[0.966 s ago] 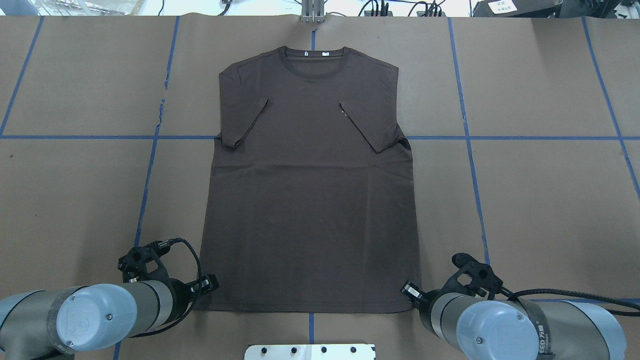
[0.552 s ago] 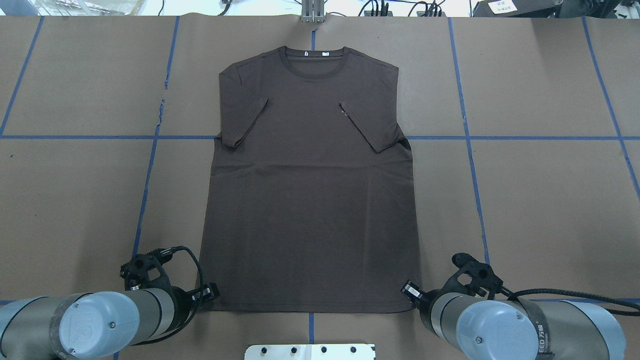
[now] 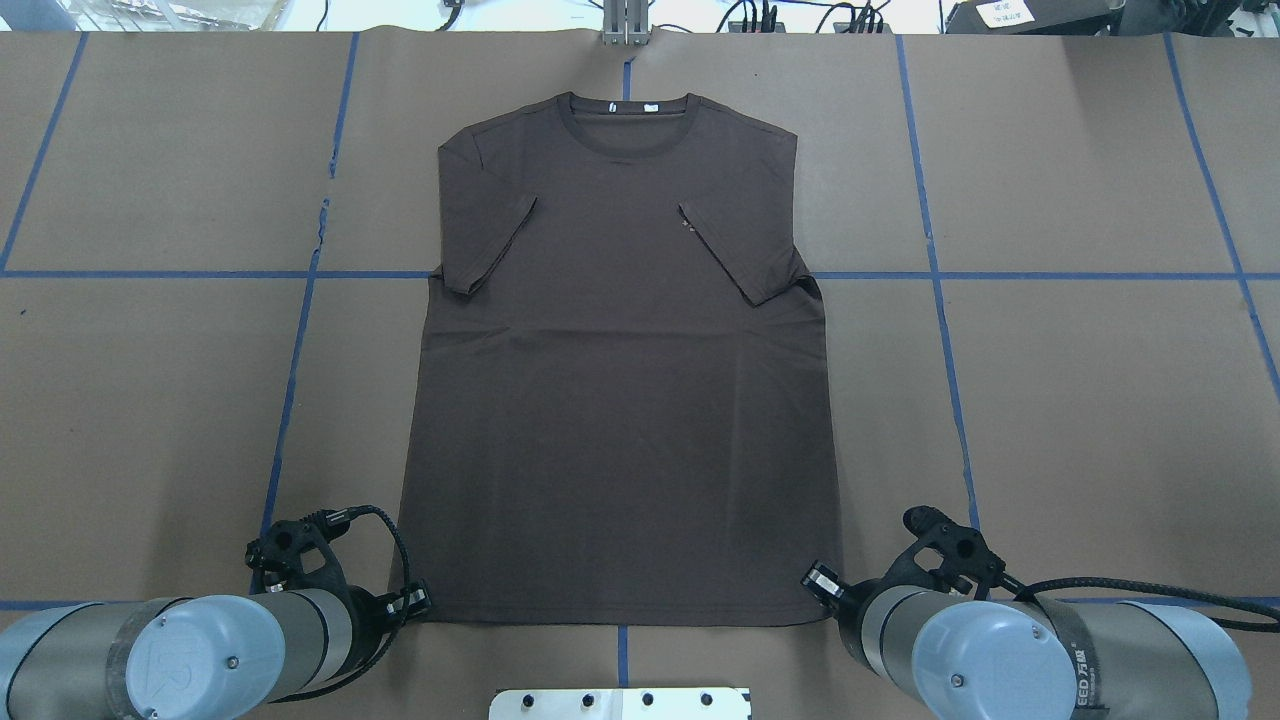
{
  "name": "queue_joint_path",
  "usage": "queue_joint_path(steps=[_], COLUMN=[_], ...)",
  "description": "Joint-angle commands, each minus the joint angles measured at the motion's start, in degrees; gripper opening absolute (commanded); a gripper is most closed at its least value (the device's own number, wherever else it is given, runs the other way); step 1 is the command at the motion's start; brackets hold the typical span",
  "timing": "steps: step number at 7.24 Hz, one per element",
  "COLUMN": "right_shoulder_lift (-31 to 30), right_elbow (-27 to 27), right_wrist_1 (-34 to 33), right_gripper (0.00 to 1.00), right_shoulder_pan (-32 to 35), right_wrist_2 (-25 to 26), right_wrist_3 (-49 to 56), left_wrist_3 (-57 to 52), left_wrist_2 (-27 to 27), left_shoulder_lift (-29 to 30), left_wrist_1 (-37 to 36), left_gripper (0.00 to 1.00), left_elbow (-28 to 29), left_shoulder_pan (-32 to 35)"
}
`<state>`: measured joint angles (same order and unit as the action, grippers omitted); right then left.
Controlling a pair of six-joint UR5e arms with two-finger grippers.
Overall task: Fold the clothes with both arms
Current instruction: 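Move the left gripper down to the hem corner nearest it and grasp it, then lift the hem with both grippers and fold it over onto the collar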
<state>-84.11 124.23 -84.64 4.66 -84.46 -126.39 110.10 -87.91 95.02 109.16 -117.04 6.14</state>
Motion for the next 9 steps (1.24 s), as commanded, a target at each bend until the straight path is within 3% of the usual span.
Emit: queue_joint_path(steps=[1, 4, 6, 7, 8, 9], right_shoulder_lift=[-0.08, -0.61, -3.67, -4.56, -3.52, 0.05], right_elbow=[0.04, 0.65, 6.59, 9.25, 9.19, 7.79], right_wrist_1=[0.00, 0.17, 0.18, 0.09, 0.17, -0.26], right_gripper=[0.00, 0.00, 0.00, 0.00, 0.00, 0.00], right_shoulder_pan=[0.00, 0.18, -3.59, -2.30, 3.02, 8.91], right_wrist_2=[0.00, -0.35, -0.87, -0.97, -3.23, -5.95], right_wrist_3=[0.00, 0.00, 0.00, 0.17, 3.48, 6.30], left_wrist_3=[0.03, 0.38, 4.51, 4.60, 3.73, -0.45], left_wrist_2=[-1.02, -2.70, -3.05, -4.97, -5.42, -5.69], left_shoulder_lift=[-0.10, -0.18, -0.10, 0.25, 0.86, 2.78], left_wrist_1=[0.00, -0.18, -7.79, -11.22, -11.95, -11.96], left_gripper=[0.00, 0.00, 0.00, 0.00, 0.00, 0.00], left_elbow=[-0.81, -4.57, -13.51, -17.65, -17.69, -16.65], left_shoulder_pan=[0.10, 0.02, -5.32, -5.09, -3.78, 3.20])
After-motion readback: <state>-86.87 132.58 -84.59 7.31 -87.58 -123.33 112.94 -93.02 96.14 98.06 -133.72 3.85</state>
